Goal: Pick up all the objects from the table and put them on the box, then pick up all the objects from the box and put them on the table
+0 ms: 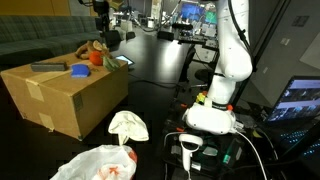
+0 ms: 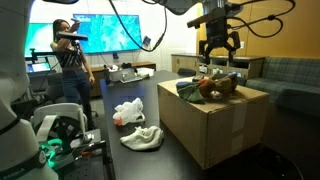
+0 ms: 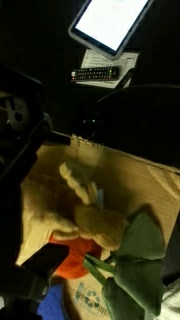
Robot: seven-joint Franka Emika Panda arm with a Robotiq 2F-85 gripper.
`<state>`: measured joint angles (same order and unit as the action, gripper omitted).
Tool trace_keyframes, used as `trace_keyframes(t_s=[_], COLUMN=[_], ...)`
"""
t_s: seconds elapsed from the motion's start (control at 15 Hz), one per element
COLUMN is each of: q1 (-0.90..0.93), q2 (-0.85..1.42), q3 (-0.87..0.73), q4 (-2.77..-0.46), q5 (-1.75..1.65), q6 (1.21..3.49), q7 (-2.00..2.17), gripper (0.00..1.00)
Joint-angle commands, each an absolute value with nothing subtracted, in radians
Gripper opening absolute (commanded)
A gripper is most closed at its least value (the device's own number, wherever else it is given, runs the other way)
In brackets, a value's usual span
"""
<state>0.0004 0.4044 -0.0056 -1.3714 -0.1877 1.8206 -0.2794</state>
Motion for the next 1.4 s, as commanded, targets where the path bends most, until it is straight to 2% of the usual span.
trace_keyframes(t_s=[0.0, 0.47, 0.87, 1.33], q1=[-0.011, 0.007, 0.036, 0.023], q2=[0.304, 0.239, 0.262, 0.197], q3=[0.000, 0.001, 0.018, 0.021], q4=[-1.537, -1.859, -1.893, -1.888], q5=[-0.152, -0.183, -0.161, -0.104], q6=[1.862, 2.147, 2.250, 2.225], q7=[-0.222, -0.139, -0.058, -0.068], gripper=[1.00, 1.00, 1.00, 1.00])
